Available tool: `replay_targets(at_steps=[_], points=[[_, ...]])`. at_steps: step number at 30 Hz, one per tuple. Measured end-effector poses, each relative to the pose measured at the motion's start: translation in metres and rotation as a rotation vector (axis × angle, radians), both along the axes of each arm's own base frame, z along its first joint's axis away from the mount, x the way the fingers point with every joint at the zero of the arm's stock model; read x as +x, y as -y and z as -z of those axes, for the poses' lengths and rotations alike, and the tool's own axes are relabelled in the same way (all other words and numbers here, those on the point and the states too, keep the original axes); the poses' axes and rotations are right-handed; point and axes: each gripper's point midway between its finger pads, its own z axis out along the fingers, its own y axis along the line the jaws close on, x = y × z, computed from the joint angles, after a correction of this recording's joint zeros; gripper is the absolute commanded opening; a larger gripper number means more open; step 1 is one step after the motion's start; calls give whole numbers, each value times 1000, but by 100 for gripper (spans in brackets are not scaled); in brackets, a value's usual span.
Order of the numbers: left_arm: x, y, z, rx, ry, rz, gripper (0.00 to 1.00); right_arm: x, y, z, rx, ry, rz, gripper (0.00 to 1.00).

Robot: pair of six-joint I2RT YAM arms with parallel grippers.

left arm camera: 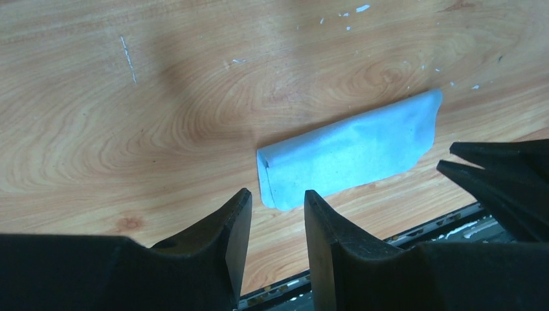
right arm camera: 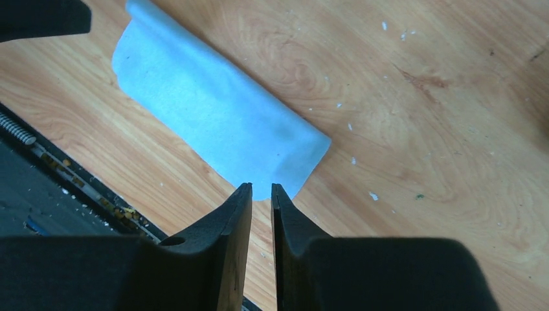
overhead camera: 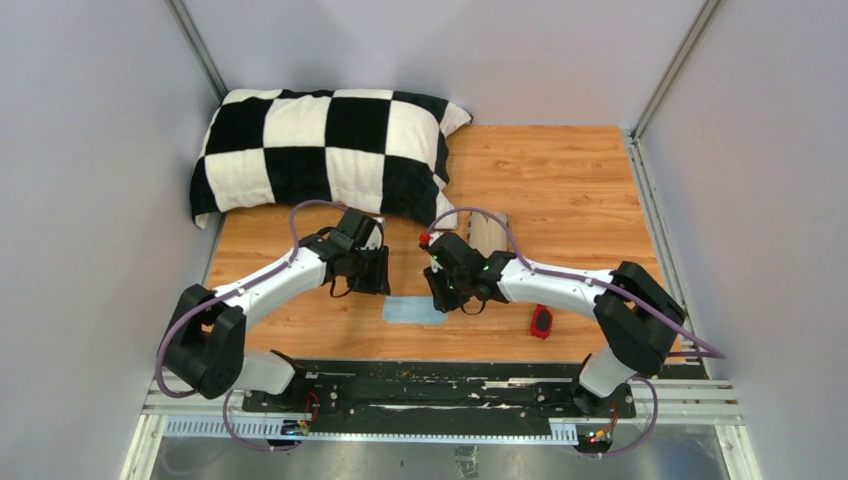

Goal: Organize the sunglasses
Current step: Fold the glasses cleaning cloth at the center of the board.

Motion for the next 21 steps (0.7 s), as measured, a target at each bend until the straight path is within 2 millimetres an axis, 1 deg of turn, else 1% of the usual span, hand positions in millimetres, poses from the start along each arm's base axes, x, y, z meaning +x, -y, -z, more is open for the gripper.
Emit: replay_targets(at_steps=[3,6,9,13,15,17,21], points=[[0,1,0,-5,-5,-2,39,-3,-2,-2,10,-9,-14,23],[-2,2,-1,-12,-15,-9,39,-5,1,-4,14,-4,-11,24],[-8,2,-3,-25,-15,-29,39,-8,11,-6,8,2,28,26],[-25,2,-5,-42,-9,-50,40,-12,27,-6,2,-15,134,33],[-32,0,-2,-40,-17,-73,39,-12,34,-5,2,-24,190,33],[-37,-4,4,-29,-32,-107,36,-13,38,-5,4,-32,233,33],[-43,-12,15,-8,-60,-175,34,-10,39,-6,15,-38,290,33]])
